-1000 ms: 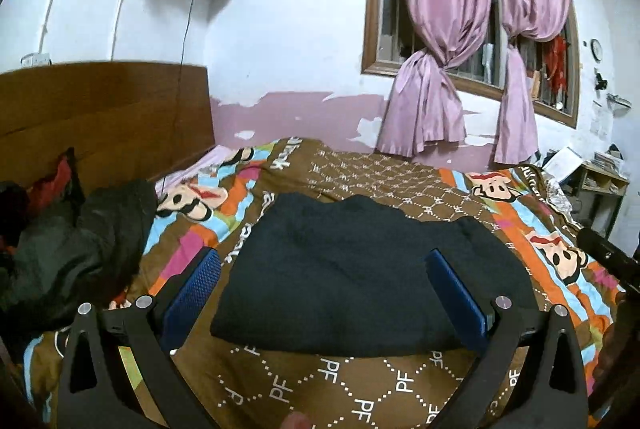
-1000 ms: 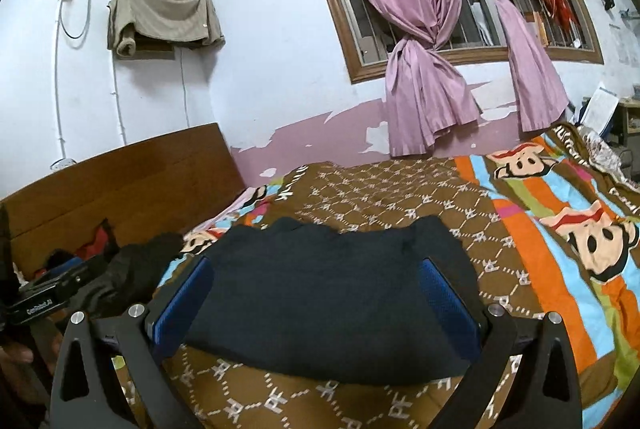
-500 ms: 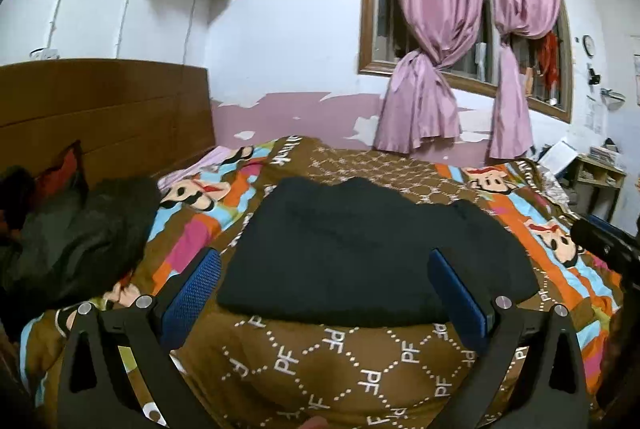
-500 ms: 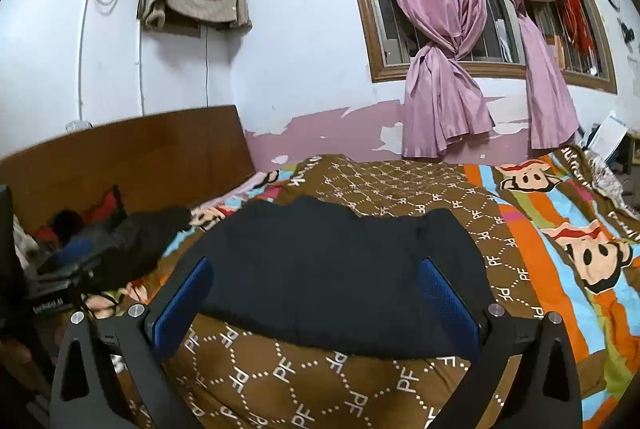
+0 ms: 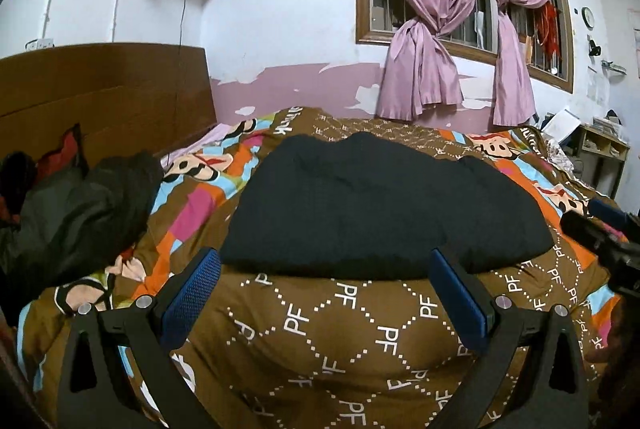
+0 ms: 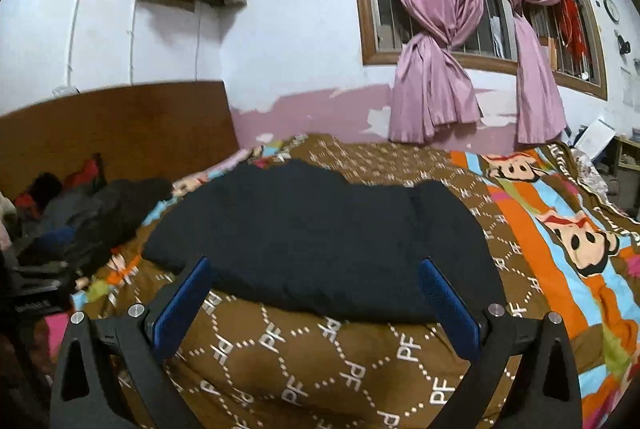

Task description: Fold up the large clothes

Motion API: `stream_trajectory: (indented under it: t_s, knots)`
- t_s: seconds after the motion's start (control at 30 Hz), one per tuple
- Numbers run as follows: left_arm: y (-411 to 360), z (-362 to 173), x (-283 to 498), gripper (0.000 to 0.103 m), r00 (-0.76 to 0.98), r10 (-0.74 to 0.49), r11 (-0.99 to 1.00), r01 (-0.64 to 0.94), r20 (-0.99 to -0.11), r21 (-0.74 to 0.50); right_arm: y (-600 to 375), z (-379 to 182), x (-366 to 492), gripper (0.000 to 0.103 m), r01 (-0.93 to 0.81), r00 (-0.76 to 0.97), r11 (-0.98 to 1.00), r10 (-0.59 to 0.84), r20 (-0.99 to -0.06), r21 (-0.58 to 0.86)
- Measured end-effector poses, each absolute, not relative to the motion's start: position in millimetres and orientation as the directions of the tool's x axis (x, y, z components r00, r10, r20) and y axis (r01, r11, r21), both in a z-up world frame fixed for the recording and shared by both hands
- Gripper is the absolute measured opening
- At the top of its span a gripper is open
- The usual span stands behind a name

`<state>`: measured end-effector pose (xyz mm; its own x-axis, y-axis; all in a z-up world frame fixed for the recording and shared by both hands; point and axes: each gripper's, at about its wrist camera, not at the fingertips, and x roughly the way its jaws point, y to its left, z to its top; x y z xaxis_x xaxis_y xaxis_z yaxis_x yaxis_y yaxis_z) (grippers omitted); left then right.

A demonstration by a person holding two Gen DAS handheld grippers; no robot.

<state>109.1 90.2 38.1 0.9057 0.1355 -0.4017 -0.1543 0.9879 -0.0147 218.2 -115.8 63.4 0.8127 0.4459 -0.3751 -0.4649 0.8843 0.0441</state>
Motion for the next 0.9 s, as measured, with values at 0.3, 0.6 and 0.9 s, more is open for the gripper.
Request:
stream_trajectory:
  t_s: [0.3,0.6,0.9]
  knots:
    - [85.6,24.6,112.9,0.101,0.890,0.121,0.990,-0.142,-0.439,-0.016,-110.2,44.8,222.5,0.103,-0.427,0.811,0.904,0.395,-0.432,0.024]
    - [84.7,21.3,115.8,0.101,0.886,0.127,0.989,-0.145,-0.446,-0.006,-110.4,41.4,223.3,0.103,-0.429,0.799,0.902,0.404,-0.445,0.048]
    - [86.8,21.4,114.9,0.101,0.888,0.125,0.990,-0.144,-0.442,-0.010,-110.0,40.7,223.5,0.103,-0.438,0.789,0.897,0.413,-0.455,0.055]
